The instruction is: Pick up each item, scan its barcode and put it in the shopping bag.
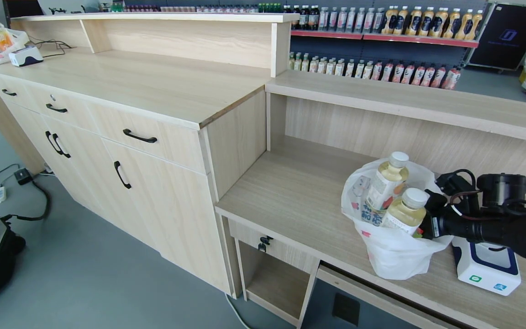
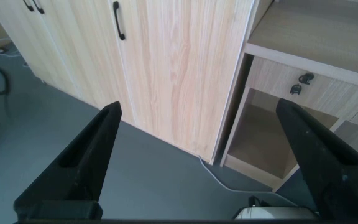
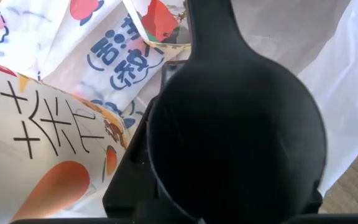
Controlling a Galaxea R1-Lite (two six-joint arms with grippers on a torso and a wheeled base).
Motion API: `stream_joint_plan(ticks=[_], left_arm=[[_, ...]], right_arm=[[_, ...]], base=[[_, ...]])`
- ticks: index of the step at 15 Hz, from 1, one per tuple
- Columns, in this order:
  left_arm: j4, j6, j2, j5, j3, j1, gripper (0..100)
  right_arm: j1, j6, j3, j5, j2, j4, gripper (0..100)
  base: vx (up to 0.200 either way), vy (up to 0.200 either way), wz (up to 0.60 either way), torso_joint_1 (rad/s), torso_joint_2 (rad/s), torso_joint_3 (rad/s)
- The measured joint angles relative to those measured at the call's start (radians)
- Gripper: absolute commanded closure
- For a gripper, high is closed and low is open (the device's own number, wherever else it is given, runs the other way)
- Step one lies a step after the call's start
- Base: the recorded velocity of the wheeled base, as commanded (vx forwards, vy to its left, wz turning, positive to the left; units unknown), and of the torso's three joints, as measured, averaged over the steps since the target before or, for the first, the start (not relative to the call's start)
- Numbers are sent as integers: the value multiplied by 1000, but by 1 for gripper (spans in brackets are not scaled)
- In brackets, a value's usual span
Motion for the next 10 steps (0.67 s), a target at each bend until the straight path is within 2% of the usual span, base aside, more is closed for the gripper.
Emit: stream_joint_plan(ticks=[1, 10], left_arm=[[0, 0, 0, 0, 0, 0, 0], [0, 0, 0, 0, 0, 0, 0]], right_arm=[[0, 0, 2, 0, 1, 0, 0], [-30, -2, 5, 0, -60, -13, 0]], base=[[0, 0, 0, 0, 0, 0], [0, 0, 0, 0, 0, 0]])
